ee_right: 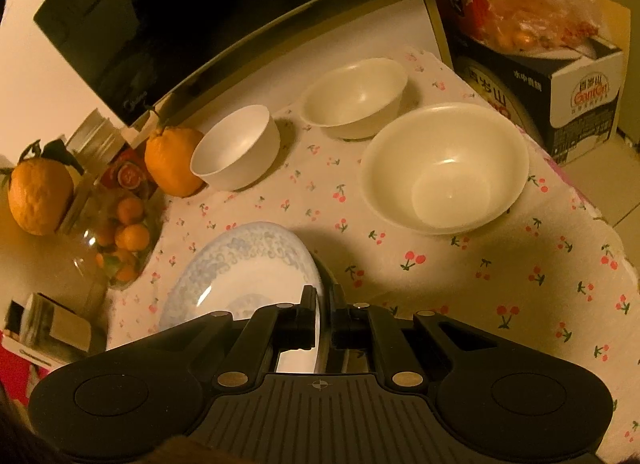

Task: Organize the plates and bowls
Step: 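Carry the large blue-patterned plate with both tools and lower it onto the other blue plate, then open both tools to release the large plate on the stack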

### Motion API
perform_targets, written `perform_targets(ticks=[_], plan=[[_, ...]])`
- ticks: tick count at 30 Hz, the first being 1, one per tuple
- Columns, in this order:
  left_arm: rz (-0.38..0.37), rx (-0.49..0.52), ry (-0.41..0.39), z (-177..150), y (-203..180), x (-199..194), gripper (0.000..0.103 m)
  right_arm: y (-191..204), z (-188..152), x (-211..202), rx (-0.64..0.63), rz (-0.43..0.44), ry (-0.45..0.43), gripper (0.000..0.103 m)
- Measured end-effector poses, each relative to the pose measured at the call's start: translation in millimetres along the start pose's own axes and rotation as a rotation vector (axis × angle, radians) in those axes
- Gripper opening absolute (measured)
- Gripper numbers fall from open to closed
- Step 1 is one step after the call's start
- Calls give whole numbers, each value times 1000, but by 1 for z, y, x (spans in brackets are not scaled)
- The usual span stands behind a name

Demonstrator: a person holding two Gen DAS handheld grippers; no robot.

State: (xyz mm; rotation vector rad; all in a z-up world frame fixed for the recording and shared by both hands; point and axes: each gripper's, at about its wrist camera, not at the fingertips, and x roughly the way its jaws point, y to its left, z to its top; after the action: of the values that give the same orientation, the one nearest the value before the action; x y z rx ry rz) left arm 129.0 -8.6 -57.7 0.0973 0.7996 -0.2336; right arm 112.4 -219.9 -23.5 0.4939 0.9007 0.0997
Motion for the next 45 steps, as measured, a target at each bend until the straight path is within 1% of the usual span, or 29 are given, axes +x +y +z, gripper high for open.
perform_targets(ticks=[3, 12, 17, 25, 28, 33, 34, 35, 37, 38, 39, 40, 42, 44, 45], plan=[[0, 1, 3, 0, 0, 0, 22, 4, -1, -1, -45, -18, -5, 8], [-4, -5, 8, 0, 1, -1, 22, 32, -11, -1, -306, -127, -30, 10], [-8, -10, 10, 0, 2, -1, 21, 39, -15, 1, -389, -164, -25, 12], [-11, -18, 10, 0, 2, -2, 20, 47, -20, 4, -463, -215, -13, 13], [-18, -27, 13, 1, 3, -3, 20, 48, -21, 3, -475, -219, -14, 13], [-26, -38, 19, 1, 4, -4, 21, 47, -20, 4, -461, -209, -4, 15], [-34, -43, 20, 2, 5, -4, 25, 47, -19, 4, -456, -207, -2, 15], [-38, -47, 22, 2, 5, -5, 27, 47, -19, 4, -448, -204, 0, 16], [-31, -39, 12, 2, 2, -8, 32, 44, -17, 3, -419, -185, 8, 19], [-29, -32, 11, 2, 1, -10, 34, 43, -16, 2, -400, -170, 11, 23], [-30, -30, 11, 3, 0, -11, 41, 42, -15, 1, -384, -160, 14, 25], [-34, -33, 13, 3, -1, -12, 47, 42, -14, -1, -374, -154, 15, 31], [-42, -39, 21, 4, -1, -15, 54, 41, -14, -3, -360, -142, 13, 45], [-51, -44, 31, 5, 0, -18, 59, 40, -14, -5, -339, -120, 22, 54], [-58, -46, 35, 5, 0, -20, 64, 40, -13, -6, -324, -107, 31, 59]])
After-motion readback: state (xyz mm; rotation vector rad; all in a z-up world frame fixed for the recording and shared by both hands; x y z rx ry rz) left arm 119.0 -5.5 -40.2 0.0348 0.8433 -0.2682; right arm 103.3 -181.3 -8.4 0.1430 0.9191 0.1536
